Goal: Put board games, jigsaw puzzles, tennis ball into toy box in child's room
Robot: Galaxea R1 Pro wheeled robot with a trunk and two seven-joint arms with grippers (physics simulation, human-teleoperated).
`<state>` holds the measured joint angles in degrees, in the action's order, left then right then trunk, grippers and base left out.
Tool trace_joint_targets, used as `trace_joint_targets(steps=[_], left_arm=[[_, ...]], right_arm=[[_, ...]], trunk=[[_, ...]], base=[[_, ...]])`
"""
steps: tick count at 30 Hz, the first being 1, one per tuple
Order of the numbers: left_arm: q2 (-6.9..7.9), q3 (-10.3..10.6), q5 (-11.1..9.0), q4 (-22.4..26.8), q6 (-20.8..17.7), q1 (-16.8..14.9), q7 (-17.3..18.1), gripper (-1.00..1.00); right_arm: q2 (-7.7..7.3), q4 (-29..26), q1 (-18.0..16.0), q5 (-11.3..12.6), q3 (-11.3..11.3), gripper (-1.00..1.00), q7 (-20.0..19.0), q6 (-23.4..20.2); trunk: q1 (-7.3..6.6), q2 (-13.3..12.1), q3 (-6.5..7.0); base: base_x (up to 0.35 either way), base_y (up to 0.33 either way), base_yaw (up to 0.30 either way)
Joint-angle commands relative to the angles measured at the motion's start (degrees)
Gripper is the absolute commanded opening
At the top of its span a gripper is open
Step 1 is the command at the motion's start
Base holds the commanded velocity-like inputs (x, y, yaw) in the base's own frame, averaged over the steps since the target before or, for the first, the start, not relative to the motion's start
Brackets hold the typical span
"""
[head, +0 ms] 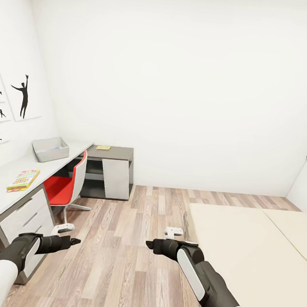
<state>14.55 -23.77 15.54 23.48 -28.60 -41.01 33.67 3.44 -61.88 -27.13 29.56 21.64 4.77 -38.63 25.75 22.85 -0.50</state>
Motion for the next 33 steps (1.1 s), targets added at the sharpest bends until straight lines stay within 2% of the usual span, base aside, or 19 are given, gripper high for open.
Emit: trace_joint_targets(steps=[1,33], left_arm=[[-0.05,-0.48,0.55,0.07,-0.32,-0.04,0.43,1.00],[-0.05,-0.48,0.55,0.07,-0.58,-0.04,0.43,1.00]], right_arm=[[-0.01,-0.06,-0.03,0.58,0.07,1.00,0.52,-0.15],[0.04,-0.08,-0.03,0.54,0.07,1.00,0.57,-0.13]], trunk=[[0.03,0.07,-0.05],[0.03,0.07,-0.05]], base=[[-0.001,-0.002,0.000],[-0.008,0.000,-0.020]])
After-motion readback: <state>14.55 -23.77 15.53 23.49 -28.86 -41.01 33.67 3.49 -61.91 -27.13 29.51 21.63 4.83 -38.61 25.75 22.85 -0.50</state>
